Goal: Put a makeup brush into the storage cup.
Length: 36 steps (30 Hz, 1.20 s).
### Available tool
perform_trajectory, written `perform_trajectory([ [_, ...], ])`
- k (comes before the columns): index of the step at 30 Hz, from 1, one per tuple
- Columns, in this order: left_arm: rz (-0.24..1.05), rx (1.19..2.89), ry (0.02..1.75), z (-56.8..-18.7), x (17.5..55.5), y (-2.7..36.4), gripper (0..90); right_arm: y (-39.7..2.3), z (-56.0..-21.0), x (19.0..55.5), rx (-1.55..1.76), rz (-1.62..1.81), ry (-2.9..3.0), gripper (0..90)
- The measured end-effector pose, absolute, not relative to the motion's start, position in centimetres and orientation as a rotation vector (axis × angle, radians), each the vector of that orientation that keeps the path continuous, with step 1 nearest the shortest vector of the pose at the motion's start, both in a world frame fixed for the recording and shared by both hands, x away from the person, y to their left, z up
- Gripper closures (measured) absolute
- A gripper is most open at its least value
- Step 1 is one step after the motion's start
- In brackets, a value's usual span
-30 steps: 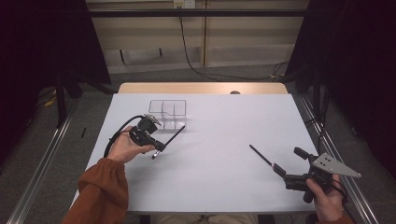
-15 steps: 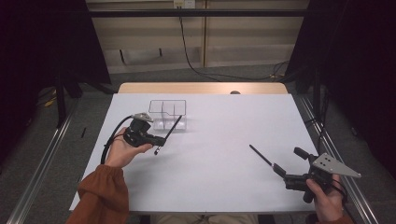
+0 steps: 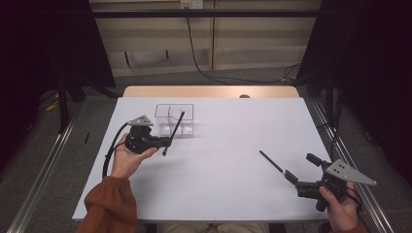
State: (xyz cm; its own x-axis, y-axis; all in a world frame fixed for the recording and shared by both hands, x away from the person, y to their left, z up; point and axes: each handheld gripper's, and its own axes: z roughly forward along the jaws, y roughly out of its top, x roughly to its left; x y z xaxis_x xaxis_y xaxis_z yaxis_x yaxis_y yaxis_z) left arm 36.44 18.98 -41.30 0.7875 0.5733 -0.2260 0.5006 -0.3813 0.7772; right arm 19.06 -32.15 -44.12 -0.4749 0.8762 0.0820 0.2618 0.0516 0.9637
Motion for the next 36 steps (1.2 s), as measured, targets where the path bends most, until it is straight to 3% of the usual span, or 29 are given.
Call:
perform_trajectory([
  [12,0.163,1.946,0.762,-40.7,35.7,18.9,84.5,-32.1,-44.1,19.0,1.143,1.449,1.782,0.0],
  [36,0.069,1.982,0.561,-39.2,33.6,14.1,84.4,-32.1,-44.1,19.0,1.144,1.449,1.783,0.0],
])
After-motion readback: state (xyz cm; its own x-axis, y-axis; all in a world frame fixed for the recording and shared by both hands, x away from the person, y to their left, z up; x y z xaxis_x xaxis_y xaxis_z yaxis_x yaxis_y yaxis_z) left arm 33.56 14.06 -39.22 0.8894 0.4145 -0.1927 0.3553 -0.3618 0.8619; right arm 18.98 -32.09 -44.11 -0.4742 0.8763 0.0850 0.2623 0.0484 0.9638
